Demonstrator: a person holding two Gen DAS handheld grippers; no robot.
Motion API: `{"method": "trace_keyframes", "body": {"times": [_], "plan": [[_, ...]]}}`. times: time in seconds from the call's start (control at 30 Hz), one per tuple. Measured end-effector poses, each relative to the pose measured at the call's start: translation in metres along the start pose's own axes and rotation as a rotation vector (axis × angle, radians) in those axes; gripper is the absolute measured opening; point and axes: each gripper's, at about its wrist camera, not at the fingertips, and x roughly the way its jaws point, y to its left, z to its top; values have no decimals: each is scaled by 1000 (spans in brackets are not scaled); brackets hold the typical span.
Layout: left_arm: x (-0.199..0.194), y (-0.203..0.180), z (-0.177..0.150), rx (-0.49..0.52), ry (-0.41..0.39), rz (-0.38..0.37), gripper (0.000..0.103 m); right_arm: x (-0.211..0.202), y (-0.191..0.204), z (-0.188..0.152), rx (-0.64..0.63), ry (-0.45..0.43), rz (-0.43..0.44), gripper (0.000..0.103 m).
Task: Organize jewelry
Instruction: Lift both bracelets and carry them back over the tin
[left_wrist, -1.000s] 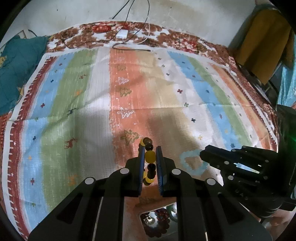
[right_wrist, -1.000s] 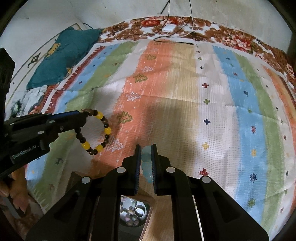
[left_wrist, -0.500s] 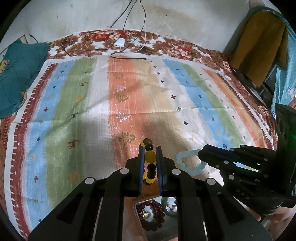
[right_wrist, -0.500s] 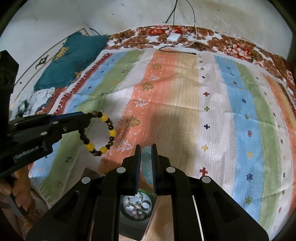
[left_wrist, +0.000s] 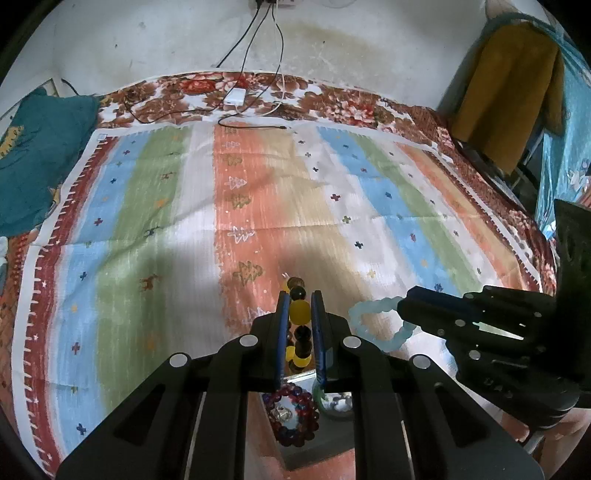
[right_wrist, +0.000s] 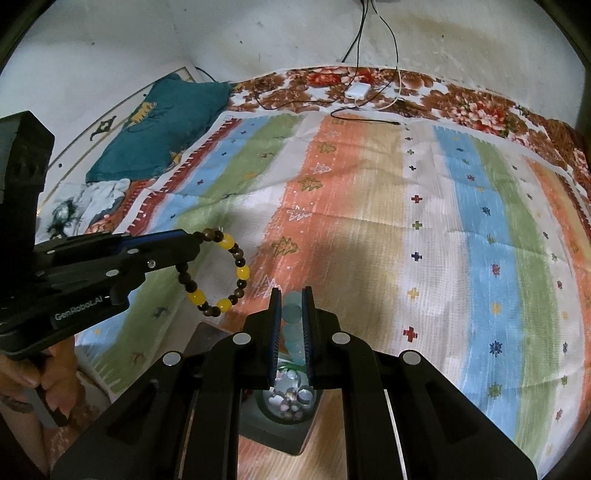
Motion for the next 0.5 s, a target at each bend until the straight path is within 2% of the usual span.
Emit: {"method": "trace_keyframes", "body": {"times": [0.5], "plan": [[-15,-7,-22,-7,-6,-30,11,-16,11,-20,-25,-3,21,12]]}}
